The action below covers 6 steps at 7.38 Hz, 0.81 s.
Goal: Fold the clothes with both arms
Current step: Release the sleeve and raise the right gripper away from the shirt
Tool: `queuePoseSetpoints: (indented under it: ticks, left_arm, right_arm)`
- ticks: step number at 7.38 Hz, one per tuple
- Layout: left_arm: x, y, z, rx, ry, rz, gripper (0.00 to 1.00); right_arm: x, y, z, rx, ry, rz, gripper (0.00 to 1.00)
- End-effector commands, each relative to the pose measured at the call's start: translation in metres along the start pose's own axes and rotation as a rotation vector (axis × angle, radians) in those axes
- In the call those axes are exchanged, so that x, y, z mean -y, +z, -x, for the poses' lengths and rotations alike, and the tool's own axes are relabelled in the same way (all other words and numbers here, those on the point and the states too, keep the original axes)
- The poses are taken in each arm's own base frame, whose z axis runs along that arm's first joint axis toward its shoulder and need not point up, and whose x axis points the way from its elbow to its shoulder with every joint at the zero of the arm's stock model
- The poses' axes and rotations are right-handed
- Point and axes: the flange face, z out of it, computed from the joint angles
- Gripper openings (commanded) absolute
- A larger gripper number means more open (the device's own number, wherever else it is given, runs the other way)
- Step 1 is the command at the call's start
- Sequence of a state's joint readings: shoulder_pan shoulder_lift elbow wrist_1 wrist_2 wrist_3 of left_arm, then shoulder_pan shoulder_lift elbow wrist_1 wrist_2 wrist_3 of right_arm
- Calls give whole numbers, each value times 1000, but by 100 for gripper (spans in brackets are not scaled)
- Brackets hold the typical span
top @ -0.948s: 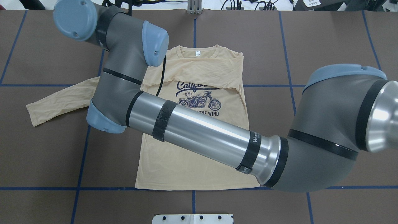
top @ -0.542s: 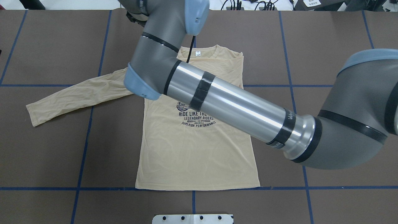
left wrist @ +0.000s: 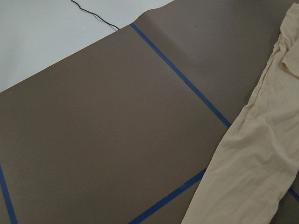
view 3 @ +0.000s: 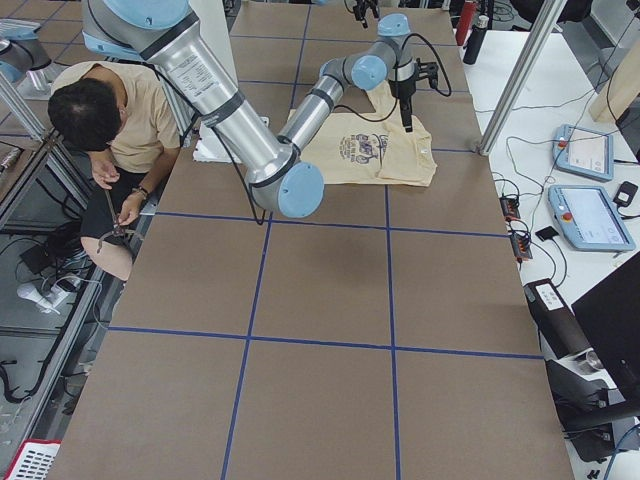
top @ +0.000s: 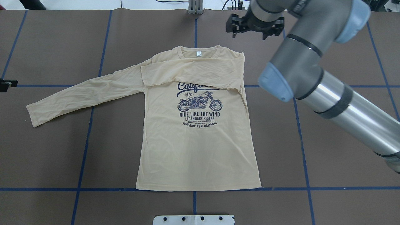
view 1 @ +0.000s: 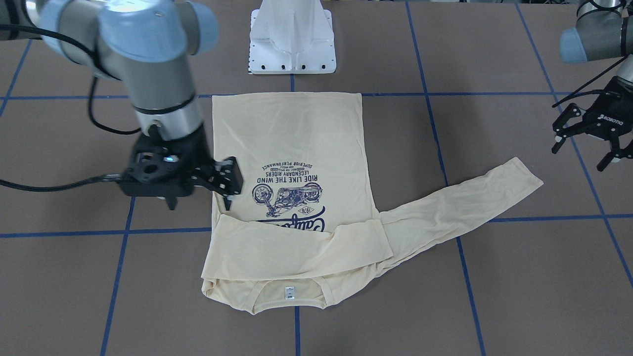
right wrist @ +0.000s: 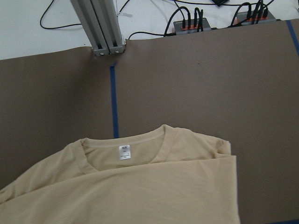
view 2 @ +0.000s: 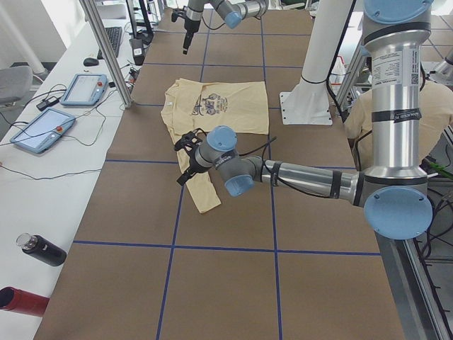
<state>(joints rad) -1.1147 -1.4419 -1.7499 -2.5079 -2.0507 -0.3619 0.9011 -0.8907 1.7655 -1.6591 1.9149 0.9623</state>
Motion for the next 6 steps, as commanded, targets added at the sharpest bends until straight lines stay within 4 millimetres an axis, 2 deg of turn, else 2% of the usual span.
queuePoseSetpoints:
  ticks: [1, 2, 3, 4, 5, 6]
  left_arm:
    - [-43, 38, -38, 43, -54, 39, 100]
    - [-59, 53, -33, 41, -59, 64, 100]
    - [-81, 63, -19, 32, -54, 50, 100]
    - [-104, 74, -4, 35, -59, 28, 100]
    - [-107, 81, -16, 17, -130, 19, 95]
    - [-112, 93, -35, 16, -115, 25, 91]
  right_arm:
    - [-40, -25, -132, -1, -119, 40, 99]
    - [-50, -35, -183, -4, -140, 65, 99]
    - [-58, -40, -234, 23, -152, 77, 99]
    - [-76, -34, -283, 35, -175, 66, 99]
    - [-81, -39, -305, 63, -173, 58, 99]
    - [-82, -41, -307, 71, -169, 63, 99]
